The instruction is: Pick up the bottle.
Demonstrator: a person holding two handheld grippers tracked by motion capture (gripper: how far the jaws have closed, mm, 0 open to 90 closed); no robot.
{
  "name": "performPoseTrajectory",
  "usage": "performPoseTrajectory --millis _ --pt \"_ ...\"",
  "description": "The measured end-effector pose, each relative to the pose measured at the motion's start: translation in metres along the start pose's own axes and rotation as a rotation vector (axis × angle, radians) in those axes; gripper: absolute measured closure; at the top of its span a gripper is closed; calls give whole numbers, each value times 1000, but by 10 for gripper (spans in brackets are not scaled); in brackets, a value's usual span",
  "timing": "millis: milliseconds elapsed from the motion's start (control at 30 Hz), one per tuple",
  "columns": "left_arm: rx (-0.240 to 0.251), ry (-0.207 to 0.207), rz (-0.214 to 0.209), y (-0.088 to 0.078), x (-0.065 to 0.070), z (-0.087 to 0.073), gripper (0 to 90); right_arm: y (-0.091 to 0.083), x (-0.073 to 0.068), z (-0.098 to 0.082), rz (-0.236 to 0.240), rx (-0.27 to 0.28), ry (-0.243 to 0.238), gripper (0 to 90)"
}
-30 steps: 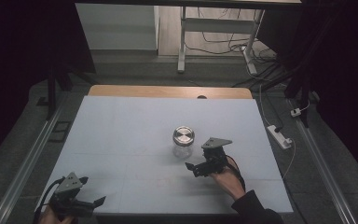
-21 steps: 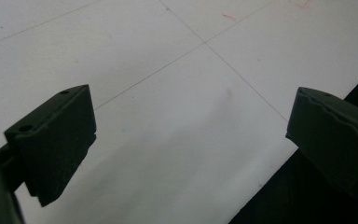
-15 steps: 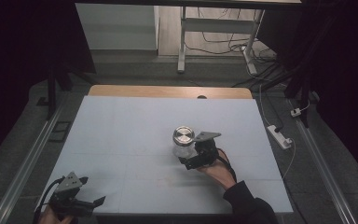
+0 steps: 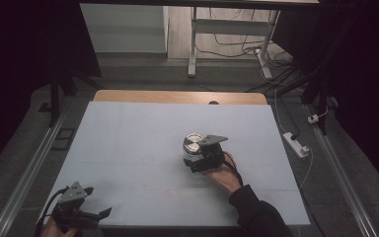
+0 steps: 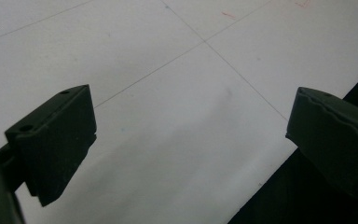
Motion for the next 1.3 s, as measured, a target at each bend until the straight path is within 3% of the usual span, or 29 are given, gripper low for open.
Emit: performPoseTrajectory --millis 200,600,933,1300 --pt "0 0 -2 0 0 0 23 0 -1 1 3 17 -59 147" --pt "6 -5 -7 0 0 0 27 -3 -4 2 -25 14 -85 152" --pt "7 -5 -9 0 0 0 29 -15 -9 7 -3 25 -55 151" --pt "8 -10 -10 0 -1 0 30 -31 -22 11 32 46 -55 152"
Point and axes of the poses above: each handheld gripper's, and its own axes: y roughly forward along the jaws, z roughly out of its top, x roughly to its right, the point moved 4 cm from there along y, roughly forward along the jaws, and after that the axes turned 14 degrees about y, right-handed, at the moved point
